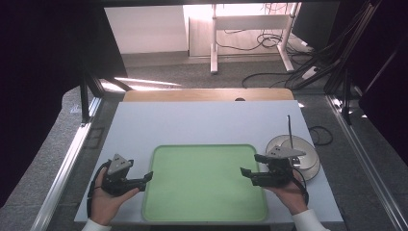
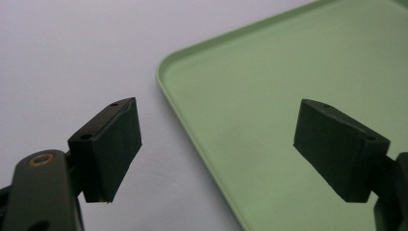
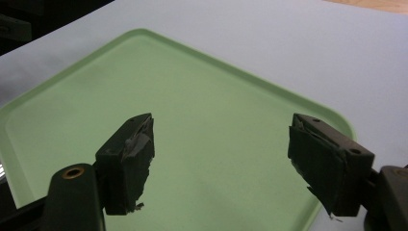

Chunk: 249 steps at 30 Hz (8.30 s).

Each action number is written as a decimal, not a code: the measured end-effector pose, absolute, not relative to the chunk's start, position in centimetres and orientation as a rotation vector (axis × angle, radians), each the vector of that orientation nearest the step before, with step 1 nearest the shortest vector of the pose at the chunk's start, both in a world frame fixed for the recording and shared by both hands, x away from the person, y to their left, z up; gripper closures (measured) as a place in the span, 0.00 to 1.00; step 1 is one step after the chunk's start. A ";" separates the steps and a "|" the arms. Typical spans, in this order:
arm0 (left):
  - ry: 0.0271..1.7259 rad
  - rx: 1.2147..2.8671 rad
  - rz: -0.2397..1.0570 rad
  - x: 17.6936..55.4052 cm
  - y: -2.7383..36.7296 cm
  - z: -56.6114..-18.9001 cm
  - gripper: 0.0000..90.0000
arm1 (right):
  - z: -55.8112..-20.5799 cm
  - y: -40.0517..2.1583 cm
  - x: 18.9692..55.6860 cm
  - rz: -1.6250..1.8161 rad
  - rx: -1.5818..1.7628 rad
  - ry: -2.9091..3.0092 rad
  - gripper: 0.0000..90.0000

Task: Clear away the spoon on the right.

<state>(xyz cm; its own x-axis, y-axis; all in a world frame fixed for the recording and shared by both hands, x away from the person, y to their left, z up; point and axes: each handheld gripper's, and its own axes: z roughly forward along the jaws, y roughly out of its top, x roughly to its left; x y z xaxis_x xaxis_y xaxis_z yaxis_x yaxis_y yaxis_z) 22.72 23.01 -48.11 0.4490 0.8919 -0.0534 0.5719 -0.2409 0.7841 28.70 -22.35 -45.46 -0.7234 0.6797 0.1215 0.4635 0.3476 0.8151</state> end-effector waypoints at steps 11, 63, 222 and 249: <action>1.220 1.949 0.528 22.9 22.9 -48.3 0.18 | -45.8 -22.1 29.2 1.298 1.022 2.388 0.28; 1.236 1.953 0.523 23.2 23.3 -48.5 0.18 | -40.0 -26.0 33.1 1.366 1.124 2.166 0.34; 1.238 1.970 0.548 23.1 23.9 -48.5 0.18 | -36.6 -29.6 37.3 1.591 1.152 2.234 0.99; 1.237 1.978 0.551 23.1 23.9 -48.5 0.18 | -36.8 -26.4 36.7 1.553 1.088 2.317 0.99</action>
<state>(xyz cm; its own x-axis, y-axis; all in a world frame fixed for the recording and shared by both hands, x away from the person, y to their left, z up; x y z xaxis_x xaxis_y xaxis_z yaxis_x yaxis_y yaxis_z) 23.05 23.94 -48.55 0.4462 0.8947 -0.0208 0.5833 -0.2732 0.7649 36.74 -26.39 -36.79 -0.7267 0.6355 0.2611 0.4830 0.2023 0.8519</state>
